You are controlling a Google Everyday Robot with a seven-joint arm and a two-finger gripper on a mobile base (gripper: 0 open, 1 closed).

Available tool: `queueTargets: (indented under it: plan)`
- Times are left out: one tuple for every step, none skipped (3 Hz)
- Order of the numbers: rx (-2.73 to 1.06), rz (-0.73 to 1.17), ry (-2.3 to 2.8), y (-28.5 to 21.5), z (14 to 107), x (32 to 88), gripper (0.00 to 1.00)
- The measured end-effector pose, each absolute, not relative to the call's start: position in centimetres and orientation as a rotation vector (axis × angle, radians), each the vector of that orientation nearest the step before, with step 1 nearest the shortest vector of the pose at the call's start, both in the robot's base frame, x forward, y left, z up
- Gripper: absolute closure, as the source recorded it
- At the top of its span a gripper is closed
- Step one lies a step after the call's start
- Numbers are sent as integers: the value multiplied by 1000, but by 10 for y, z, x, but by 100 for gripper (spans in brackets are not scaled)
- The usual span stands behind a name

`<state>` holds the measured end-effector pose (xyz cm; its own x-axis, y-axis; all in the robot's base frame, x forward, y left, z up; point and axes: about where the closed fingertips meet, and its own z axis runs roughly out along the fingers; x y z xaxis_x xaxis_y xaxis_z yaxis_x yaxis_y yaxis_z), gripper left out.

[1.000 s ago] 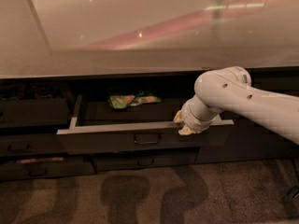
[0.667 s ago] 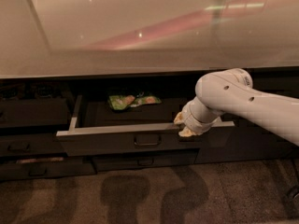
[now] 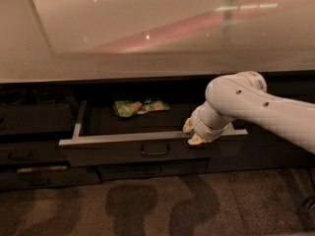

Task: Open top drawer

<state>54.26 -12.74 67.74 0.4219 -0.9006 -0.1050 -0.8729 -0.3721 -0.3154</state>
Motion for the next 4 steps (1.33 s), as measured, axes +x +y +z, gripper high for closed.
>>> queueTargets:
  plan:
    - [-2356, -172, 1486, -118, 707, 534, 100]
    - [-2355, -172, 1486, -118, 707, 534, 100]
    - [-2336, -150, 1499, -122, 703, 534, 100]
    - [-2304, -136, 1535, -135, 713, 550, 100]
